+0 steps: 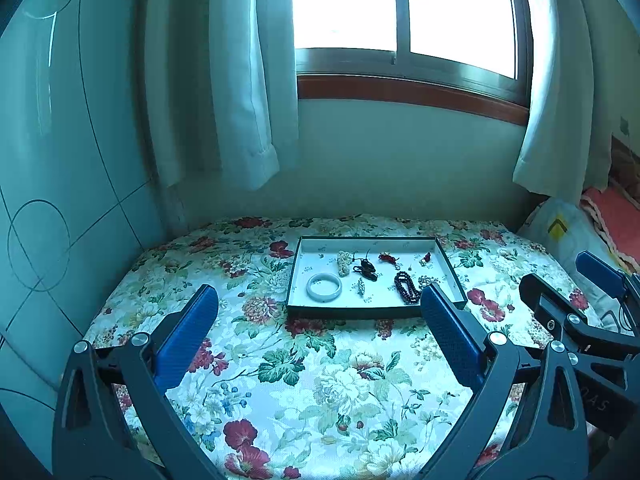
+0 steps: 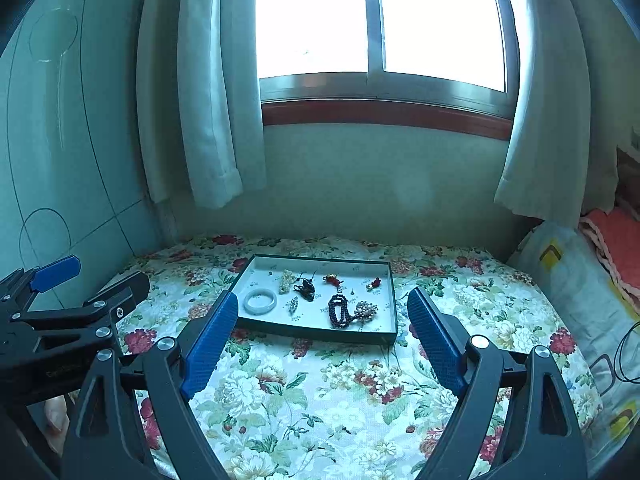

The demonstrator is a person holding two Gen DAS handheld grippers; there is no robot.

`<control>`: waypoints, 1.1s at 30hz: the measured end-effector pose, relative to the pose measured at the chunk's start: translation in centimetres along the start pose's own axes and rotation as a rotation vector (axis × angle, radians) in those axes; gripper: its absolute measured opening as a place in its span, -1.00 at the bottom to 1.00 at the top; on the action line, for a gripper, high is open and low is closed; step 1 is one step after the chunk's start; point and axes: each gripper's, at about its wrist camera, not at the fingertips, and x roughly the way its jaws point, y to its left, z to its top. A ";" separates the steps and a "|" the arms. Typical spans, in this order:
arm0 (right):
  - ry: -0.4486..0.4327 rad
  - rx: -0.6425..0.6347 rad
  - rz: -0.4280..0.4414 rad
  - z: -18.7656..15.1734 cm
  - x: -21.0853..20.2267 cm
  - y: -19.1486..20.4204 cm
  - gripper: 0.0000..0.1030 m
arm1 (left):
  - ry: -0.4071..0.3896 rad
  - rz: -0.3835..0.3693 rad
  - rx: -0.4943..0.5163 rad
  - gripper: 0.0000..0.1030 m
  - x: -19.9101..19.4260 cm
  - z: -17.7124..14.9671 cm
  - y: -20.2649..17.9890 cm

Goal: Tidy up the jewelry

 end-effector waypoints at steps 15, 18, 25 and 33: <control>0.001 -0.001 0.000 0.0 0.0 0.0 0.66 | 0.000 0.001 -0.002 0.96 -0.2 -0.1 0.1; 0.001 -0.001 0.000 0.0 0.0 0.0 0.66 | 0.001 0.002 -0.004 0.96 -0.3 -0.2 0.2; 0.001 -0.001 -0.001 0.0 -0.2 0.1 0.66 | -0.002 0.009 -0.004 0.96 -0.4 -0.1 0.1; 0.001 -0.004 -0.001 -0.1 -0.1 0.1 0.66 | -0.005 0.014 -0.004 0.96 -0.4 -0.1 0.0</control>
